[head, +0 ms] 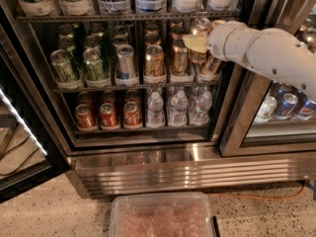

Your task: Pick orange can from middle shelf of fridge

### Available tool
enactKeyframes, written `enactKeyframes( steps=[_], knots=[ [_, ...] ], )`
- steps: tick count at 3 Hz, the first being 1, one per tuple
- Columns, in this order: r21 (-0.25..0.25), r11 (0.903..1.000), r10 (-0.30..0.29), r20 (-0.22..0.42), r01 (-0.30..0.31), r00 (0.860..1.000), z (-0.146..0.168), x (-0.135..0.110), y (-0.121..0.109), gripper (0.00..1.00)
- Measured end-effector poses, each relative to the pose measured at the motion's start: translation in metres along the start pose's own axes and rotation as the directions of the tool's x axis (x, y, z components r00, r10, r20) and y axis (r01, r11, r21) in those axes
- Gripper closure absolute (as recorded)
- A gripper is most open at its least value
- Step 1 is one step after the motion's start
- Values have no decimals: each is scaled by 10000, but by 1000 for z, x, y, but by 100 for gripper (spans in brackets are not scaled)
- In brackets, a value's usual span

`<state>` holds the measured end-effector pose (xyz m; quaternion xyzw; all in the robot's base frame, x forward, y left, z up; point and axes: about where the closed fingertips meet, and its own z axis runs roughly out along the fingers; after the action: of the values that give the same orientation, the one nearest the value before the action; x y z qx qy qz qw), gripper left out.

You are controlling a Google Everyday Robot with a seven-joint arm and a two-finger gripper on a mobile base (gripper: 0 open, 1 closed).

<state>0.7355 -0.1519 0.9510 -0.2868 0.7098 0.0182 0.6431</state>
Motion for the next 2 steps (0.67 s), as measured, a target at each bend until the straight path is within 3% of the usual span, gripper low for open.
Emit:
enactKeyframes(
  steps=[2],
  knots=[
    [168, 9996, -231, 239, 228, 9994, -10, -7, -11, 100]
  ],
)
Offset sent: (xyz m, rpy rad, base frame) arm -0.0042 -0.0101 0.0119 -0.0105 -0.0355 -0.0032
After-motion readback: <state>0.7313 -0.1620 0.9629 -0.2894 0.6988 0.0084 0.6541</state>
